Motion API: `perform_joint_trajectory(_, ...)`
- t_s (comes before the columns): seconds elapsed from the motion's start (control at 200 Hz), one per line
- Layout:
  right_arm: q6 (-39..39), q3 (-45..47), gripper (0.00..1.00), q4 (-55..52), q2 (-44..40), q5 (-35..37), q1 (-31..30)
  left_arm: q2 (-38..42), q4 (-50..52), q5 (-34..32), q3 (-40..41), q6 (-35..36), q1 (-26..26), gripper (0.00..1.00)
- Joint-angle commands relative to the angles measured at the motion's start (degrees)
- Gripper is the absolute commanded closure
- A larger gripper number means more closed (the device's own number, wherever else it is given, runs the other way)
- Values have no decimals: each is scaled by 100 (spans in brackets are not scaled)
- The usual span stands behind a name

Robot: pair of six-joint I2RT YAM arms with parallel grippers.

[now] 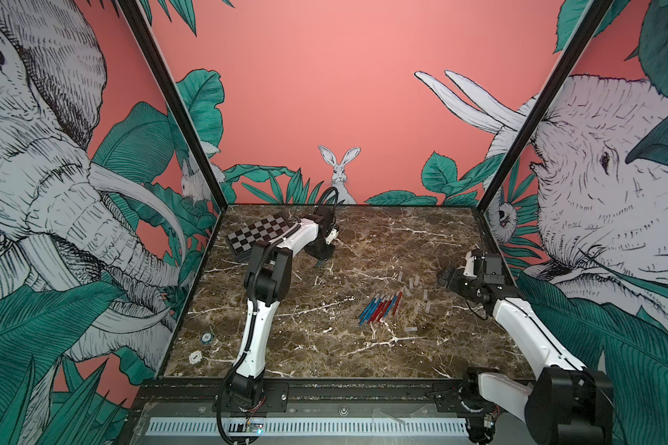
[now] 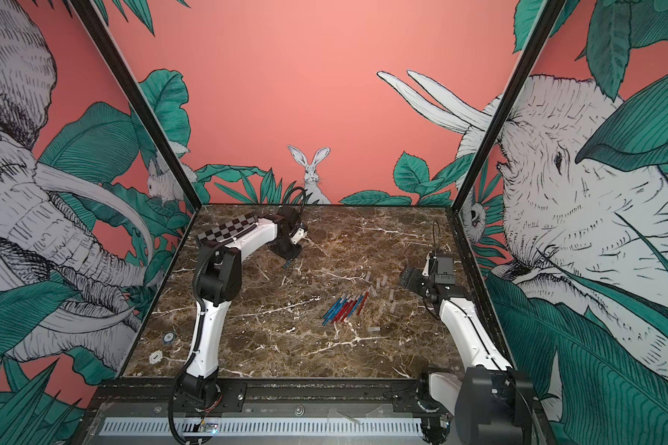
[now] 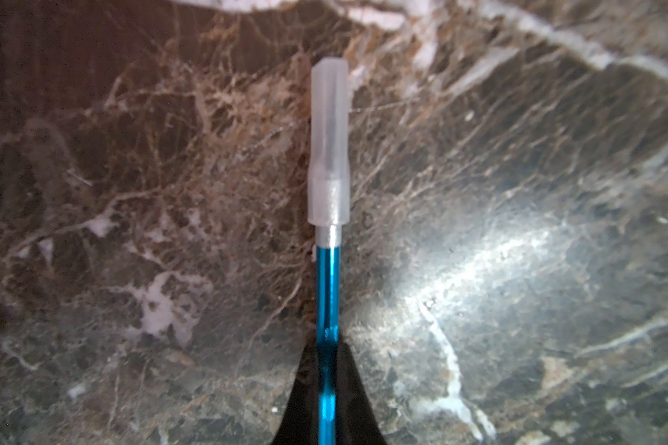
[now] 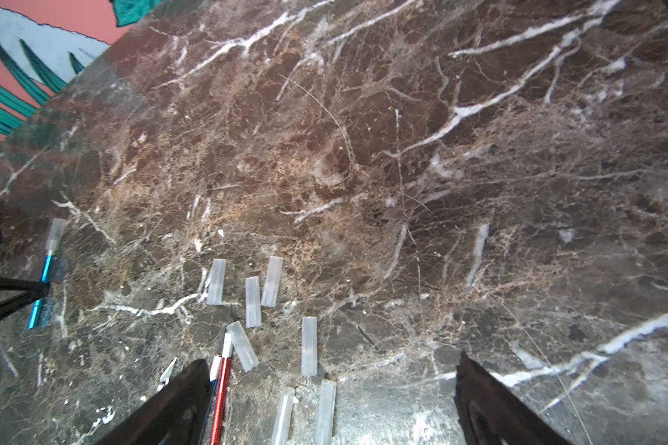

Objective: Remove protective caps from carving knives
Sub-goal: Pick up the carving knife from the center of the board.

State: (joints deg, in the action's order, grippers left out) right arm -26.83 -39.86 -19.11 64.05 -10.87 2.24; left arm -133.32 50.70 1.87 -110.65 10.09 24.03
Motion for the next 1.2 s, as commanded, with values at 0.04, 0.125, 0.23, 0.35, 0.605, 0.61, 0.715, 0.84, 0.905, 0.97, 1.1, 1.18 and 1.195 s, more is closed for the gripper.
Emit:
perform_joint_trajectory(0.04, -67, -8, 6, 178, -156, -188, -161, 300, 197, 550, 172, -141, 53, 99)
perform_joint_trajectory(0.125, -224, -18, 7, 350, -97, -321, -275, 608, 50, 947, 328, -273, 93, 99)
perform_joint_trajectory(0.23, -446, -84, 12, 703, 161, -577, -525, 1059, -198, 1414, 625, -514, 175, 99)
perform_joint_trajectory(0.35, -487, -406, 15, 823, 568, -603, -984, 1515, -453, 1632, 998, -727, 367, 99)
perform_joint_trajectory(0.605, -811, -812, 17, 1295, 1398, -613, -1821, 1907, -691, 2042, 1361, -1031, 765, 99)
perform_joint_trajectory(0.61, -822, -813, 17, 1304, 1403, -615, -1827, 1911, -696, 2048, 1375, -1033, 767, 99)
perform_joint_trajectory(0.715, -1001, -726, 17, 1587, 1559, -601, -2017, 2008, -882, 2280, 1587, -1222, 811, 99)
perform_joint_trajectory(0.84, -1132, -671, 17, 1794, 1741, -625, -2154, 2100, -974, 2371, 1773, -1303, 937, 99)
perform_joint_trajectory(0.905, -1132, -715, 17, 1805, 1814, -611, -2229, 2125, -981, 2371, 1840, -1340, 1021, 99)
perform_joint_trajectory(0.97, -1139, -761, 17, 1814, 1872, -610, -2287, 2158, -1007, 2368, 1925, -1404, 1096, 99)
perform_joint_trajectory(1.1, -1218, -763, 16, 1935, 2006, -661, -2372, 2248, -1309, 2515, 2179, -1609, 1269, 99)
perform_joint_trajectory(1.18, -1289, -758, 16, 2096, 2112, -667, -2411, 2264, -1460, 2643, 2217, -1715, 1353, 99)
perform_joint_trajectory(1.195, -1306, -765, 16, 2125, 2140, -684, -2408, 2257, -1454, 2643, 2203, -1725, 1370, 99)
